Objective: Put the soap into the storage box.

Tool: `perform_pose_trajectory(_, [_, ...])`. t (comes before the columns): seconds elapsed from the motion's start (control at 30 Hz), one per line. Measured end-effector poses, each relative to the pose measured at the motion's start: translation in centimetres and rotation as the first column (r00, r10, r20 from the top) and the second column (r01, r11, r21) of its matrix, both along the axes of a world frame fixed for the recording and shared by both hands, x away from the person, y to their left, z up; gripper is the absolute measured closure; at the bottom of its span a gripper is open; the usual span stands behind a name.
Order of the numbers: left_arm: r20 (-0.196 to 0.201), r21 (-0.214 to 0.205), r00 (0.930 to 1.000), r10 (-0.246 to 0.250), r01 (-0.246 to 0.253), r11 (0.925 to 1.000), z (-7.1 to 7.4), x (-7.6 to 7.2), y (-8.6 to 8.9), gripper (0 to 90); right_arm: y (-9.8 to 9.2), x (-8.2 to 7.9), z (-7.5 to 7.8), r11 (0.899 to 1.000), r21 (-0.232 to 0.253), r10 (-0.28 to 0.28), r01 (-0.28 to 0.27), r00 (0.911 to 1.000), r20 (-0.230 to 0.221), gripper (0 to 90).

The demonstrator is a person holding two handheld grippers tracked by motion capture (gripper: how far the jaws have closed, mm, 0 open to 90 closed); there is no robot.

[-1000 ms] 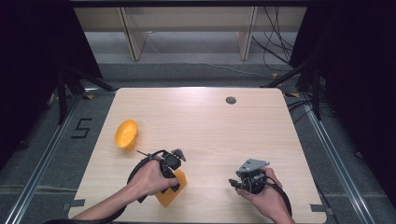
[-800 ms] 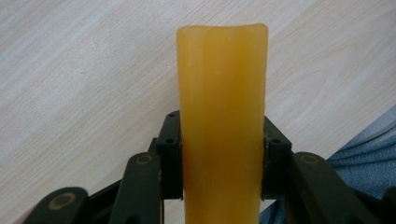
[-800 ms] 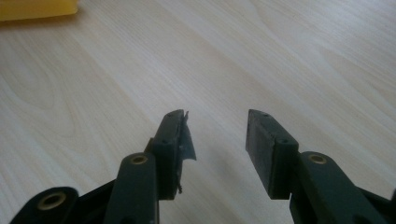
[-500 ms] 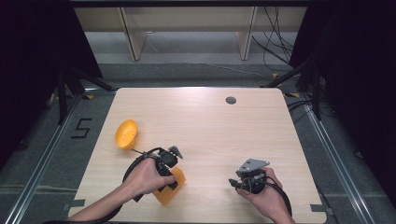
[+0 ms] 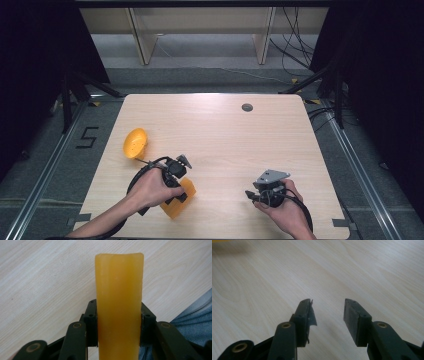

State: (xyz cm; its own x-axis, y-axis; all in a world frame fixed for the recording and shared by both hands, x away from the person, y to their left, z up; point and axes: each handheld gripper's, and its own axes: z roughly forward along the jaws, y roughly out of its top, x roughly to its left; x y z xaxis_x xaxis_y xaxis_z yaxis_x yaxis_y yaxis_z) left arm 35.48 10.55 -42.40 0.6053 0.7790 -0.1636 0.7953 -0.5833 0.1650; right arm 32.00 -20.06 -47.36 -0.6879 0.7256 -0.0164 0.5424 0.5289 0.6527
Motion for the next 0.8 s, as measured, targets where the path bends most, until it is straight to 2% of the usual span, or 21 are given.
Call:
perform_pose_trajectory(0.23, [0.012,0.003,0.9999,0.005,-0.005,1.0,0.4,0.2,0.8,60.4,0.0,0.0,0.0,1.0,0.0,-0.001,0.001,1.0,-0.002,57.4])
perform_pose_trajectory(0.33, [0.02,-0.009,0.9997,0.015,-0.015,0.9998,0.6,0.1,0.9,60.4,0.0,0.0,0.0,1.0,0.005,-0.008,0.008,0.9999,-0.007,56.9])
perform_pose_trajectory(0.47, [0.018,-0.008,0.9998,0.009,-0.009,0.9999,1.0,0.3,1.2,60.4,-0.1,0.0,0.1,1.0,0.001,-0.008,0.008,0.9999,0.008,55.2])
perform_pose_trajectory(0.8, [0.021,-0.006,0.9994,0.029,-0.029,0.9996,1.3,0.4,2.2,60.4,-0.1,-0.1,0.2,1.0,-0.004,-0.023,0.023,0.9997,0.002,50.4])
